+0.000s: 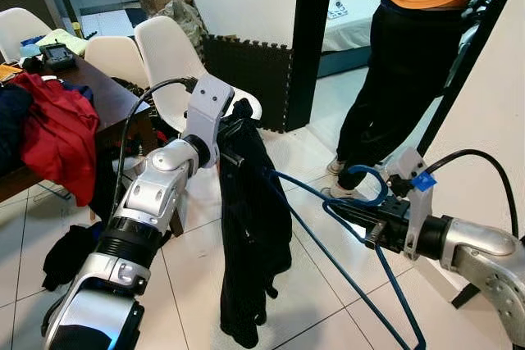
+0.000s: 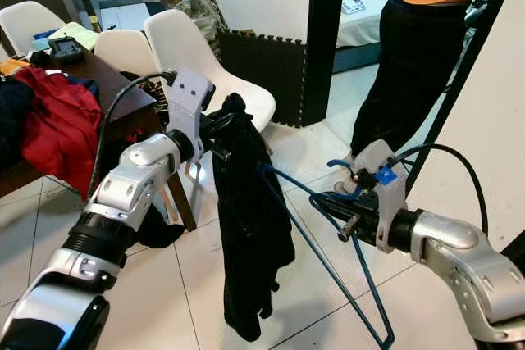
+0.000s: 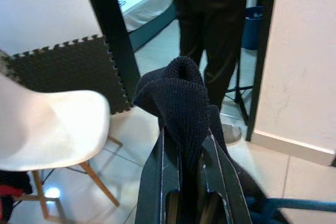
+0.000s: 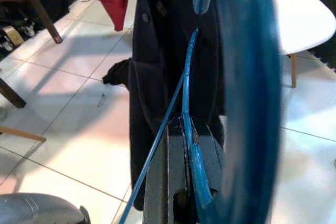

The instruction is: Hang hanger

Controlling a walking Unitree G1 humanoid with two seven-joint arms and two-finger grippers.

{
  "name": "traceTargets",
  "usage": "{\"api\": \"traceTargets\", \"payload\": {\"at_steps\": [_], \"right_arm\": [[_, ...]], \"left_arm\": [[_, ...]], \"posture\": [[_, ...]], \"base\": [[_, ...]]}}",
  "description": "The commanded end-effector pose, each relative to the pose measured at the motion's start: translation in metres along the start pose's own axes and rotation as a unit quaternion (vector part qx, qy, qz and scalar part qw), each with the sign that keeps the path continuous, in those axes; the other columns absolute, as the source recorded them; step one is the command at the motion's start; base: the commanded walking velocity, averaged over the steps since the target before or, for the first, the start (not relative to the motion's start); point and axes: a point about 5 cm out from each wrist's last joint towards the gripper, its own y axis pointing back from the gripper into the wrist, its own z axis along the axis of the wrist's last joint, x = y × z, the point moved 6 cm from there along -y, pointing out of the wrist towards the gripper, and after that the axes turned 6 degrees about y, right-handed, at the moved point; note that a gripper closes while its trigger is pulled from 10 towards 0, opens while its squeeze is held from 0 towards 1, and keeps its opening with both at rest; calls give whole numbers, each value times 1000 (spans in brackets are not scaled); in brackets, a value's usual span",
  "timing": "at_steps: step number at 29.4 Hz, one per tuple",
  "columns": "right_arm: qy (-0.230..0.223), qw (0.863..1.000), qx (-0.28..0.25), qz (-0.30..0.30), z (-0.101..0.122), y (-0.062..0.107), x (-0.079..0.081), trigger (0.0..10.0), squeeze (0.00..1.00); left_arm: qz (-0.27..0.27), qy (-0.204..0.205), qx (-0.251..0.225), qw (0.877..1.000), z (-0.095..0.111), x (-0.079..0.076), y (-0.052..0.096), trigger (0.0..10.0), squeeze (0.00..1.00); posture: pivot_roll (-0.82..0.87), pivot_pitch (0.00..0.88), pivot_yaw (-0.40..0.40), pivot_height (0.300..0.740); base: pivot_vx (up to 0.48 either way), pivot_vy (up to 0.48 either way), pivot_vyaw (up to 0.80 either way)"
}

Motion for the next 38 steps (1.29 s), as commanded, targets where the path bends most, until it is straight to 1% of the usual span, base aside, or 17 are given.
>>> {"api": "traceTargets", "payload": {"at_steps": [1,7,8,12,15,17,18,19,22,23,25,26,27,28,30,34,38], "right_arm": [[-5,1000,4,6,-2,-4,3,10000,0],[-10,1000,-6,6,3,-8,5,10000,0],[-15,999,-17,27,6,-7,12,10000,0],[-18,998,-24,55,7,-4,23,10000,0],[-21,998,-20,49,4,-5,21,10000,0],[-22,999,-13,31,1,-9,15,10000,0],[-26,1000,-10,5,0,-13,7,10000,0],[-26,1000,-10,5,0,-13,7,10000,0],[-41,997,-4,-65,-1,-22,-17,10000,0],[-41,997,-4,-65,-1,-22,-17,10000,0],[-48,994,2,-98,-2,-22,-29,10000,0],[-48,994,2,-98,-2,-22,-29,10000,0],[-53,991,6,-121,-4,-21,-38,10000,0],[-53,991,6,-121,-4,-21,-38,10000,0],[-71,982,16,-177,-9,-16,-60,10000,0],[-82,978,12,-190,-9,-14,-66,10000,0],[-99,979,-34,-176,8,-16,-62,10000,0]], "left_arm": [[-15,-8,-18,1000,9,-9,-2,10000,0],[-21,-8,-18,1000,8,-16,-4,10000,0],[-24,-25,-15,999,7,-16,-4,10000,0],[-27,-52,-11,998,5,-15,-3,10000,0],[-29,-58,-11,998,6,-16,-3,10000,0],[-32,-59,-14,998,7,-18,-4,10000,0],[-37,-58,-18,997,9,-22,-4,10000,0],[-37,-58,-18,997,9,-22,-4,10000,0],[-52,-51,-27,997,12,-36,-6,10000,0],[-52,-51,-27,997,12,-36,-6,10000,0],[-58,-49,-28,997,12,-40,-6,10000,0],[-58,-49,-28,997,12,-40,-6,10000,0],[-59,-49,-29,997,12,-42,-6,10000,0],[-59,-49,-29,997,12,-42,-6,10000,0],[-65,-46,-31,996,13,-46,-6,10000,0],[-68,-46,-31,996,12,-48,-6,10000,0],[-73,-69,-24,995,8,-52,-6,10000,0]], "posture": [[22,19,43,740],[21,20,45,740],[20,20,47,740],[23,19,46,740],[23,19,46,740],[24,19,47,740],[24,19,46,740],[24,19,46,740],[23,18,45,740],[23,18,45,740],[22,18,45,740],[22,18,45,740],[22,19,45,740],[22,19,45,740],[23,19,44,740],[23,20,44,740],[18,20,46,740]], "base": [[0,0,0],[0,0,0],[0,0,0],[0,0,0],[0,0,0],[0,0,0],[0,0,0],[0,0,0],[0,0,0],[0,0,0],[0,0,0],[0,0,0],[0,0,0],[0,0,0],[0,0,0],[0,0,0],[0,0,0]]}}
